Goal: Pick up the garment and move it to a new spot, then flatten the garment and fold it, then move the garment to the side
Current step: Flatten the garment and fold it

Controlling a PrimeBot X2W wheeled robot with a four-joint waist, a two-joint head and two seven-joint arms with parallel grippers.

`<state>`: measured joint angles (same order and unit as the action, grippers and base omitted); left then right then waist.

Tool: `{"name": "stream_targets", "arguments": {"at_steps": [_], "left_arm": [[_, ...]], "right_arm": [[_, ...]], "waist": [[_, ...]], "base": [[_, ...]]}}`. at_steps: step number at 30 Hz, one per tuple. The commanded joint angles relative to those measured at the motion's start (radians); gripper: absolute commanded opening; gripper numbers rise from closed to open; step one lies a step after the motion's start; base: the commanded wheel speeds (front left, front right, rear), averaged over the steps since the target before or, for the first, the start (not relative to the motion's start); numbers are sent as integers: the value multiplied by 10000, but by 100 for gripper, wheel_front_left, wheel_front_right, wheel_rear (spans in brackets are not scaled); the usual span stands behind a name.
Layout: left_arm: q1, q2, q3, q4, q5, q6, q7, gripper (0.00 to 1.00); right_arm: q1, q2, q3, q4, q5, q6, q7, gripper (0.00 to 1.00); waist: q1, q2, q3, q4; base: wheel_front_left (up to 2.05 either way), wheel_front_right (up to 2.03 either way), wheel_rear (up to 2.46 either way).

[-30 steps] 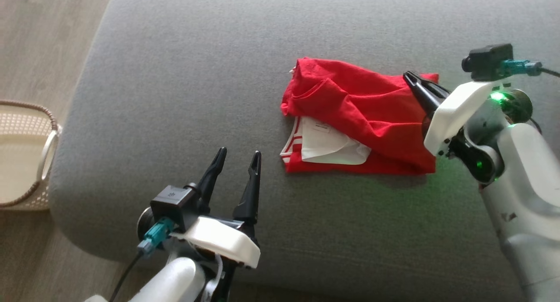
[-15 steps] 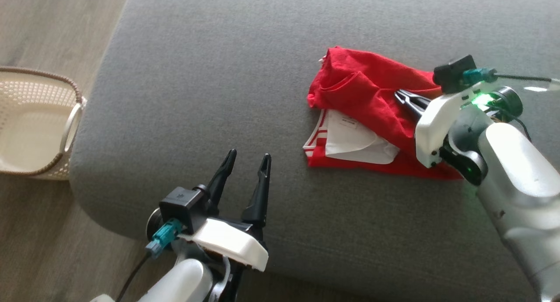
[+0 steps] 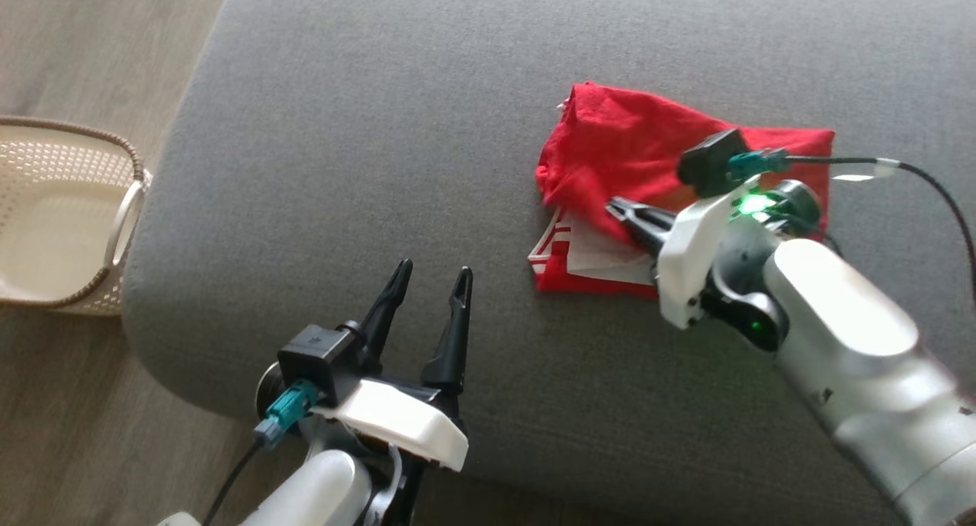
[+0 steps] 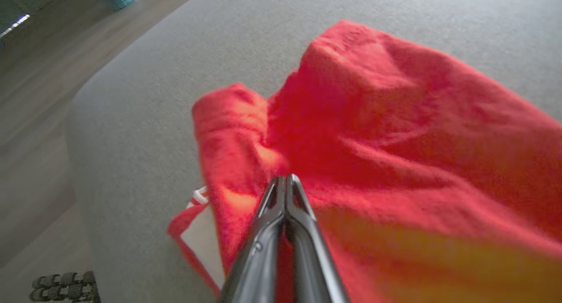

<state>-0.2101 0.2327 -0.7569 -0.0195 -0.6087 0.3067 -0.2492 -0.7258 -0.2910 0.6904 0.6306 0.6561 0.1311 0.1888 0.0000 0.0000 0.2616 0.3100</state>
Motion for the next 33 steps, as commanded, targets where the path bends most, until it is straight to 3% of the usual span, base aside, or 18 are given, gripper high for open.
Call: {"name": "stream_targets", "arguments": {"at_steps": [1,10,16,17,19,33], "left_arm": [[-296,31,435,-275,95,-49,-113,100],[-251,48,512,-288,97,-48,-117,100],[-149,107,596,-287,56,41,-118,100],[-124,123,620,-287,44,59,-118,100],[-61,154,690,-278,13,111,-118,100],[760,330,1995,-284,572,450,-124,100]], "right_arm": [[22,59,232,-469,208,-4,-106,0],[447,193,1284,-1295,1271,-4,40,0],[860,384,1305,-1721,1760,-4,-322,0],[908,394,1210,-1792,1744,-4,-508,29],[1010,404,957,-1900,1596,-4,-943,100],[2711,941,-2635,-1471,-1381,-4,-3923,100]], "waist": [[0,0,-21,-56],[0,0,-114,-338],[0,0,-332,-621],[0,0,-392,-688],[0,0,-530,-843],[0,0,-1904,-2014]], "base": [[0,0,0],[0,0,0],[0,0,0],[0,0,0],[0,0,0],[0,0,0]]}}
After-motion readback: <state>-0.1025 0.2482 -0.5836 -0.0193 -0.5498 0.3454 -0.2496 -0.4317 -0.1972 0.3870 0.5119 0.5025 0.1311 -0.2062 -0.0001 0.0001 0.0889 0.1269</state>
